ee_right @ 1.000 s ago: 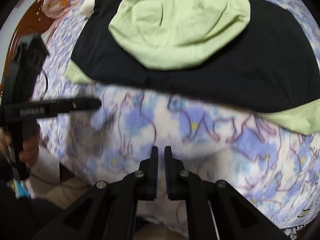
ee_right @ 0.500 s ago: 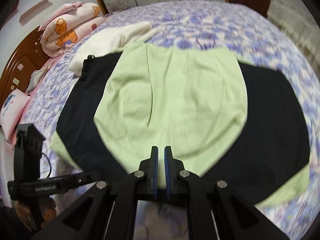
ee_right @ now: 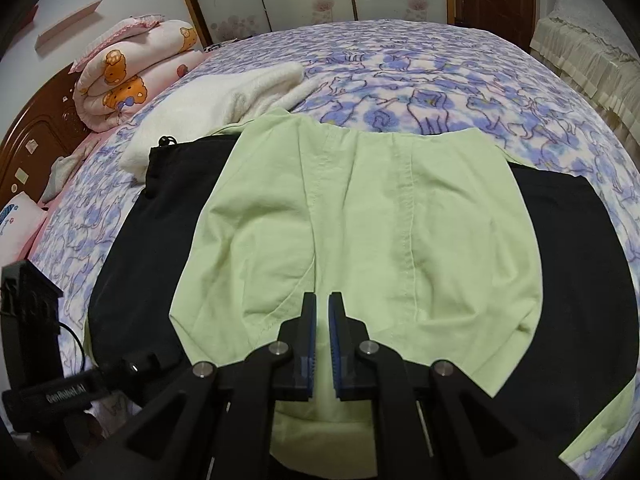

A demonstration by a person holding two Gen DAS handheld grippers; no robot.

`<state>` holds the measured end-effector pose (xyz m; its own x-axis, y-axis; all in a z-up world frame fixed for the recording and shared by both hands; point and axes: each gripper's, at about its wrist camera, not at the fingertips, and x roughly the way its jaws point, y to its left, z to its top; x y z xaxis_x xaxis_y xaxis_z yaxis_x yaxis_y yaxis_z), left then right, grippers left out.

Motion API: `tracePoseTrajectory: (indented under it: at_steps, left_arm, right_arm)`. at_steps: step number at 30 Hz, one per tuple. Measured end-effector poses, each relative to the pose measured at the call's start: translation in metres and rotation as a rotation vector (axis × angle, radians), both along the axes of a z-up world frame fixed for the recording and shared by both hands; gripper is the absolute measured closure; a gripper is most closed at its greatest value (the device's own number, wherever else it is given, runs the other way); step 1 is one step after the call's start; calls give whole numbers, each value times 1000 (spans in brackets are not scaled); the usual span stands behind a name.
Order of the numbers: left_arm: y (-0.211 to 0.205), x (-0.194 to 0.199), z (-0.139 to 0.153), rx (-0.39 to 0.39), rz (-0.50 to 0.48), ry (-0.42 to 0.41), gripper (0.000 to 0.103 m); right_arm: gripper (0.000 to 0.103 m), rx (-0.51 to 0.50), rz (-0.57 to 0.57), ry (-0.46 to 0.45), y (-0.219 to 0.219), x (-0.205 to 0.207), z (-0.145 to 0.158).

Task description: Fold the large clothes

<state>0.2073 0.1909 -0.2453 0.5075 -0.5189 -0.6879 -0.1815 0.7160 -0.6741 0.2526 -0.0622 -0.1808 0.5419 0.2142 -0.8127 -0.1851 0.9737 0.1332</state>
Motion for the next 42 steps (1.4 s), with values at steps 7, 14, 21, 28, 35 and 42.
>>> tracePoseTrajectory:
  at_steps: [7, 14, 21, 28, 35, 42]
  left_arm:
    - [-9, 6, 10, 56, 27, -12, 63]
    - [-12, 12, 28, 163, 21, -21, 80]
    - [-38, 23, 40, 203, 30, -5, 84]
    - [-55, 22, 66, 277, 23, -57, 91]
    - [-113, 22, 116, 435, -95, -217, 92]
    - [-188, 17, 155, 594, -291, -377, 92]
  right_arm:
    - [97, -15, -44, 18, -4, 4, -9]
    - [97, -14, -47, 68, -4, -2, -28]
    - [97, 9, -50, 77, -8, -1, -36]
    - [97, 9, -24, 51, -8, -3, -43]
    - [97, 126, -39, 72, -25, -1, -47]
    - [97, 367, -56, 175, -58, 7, -55]
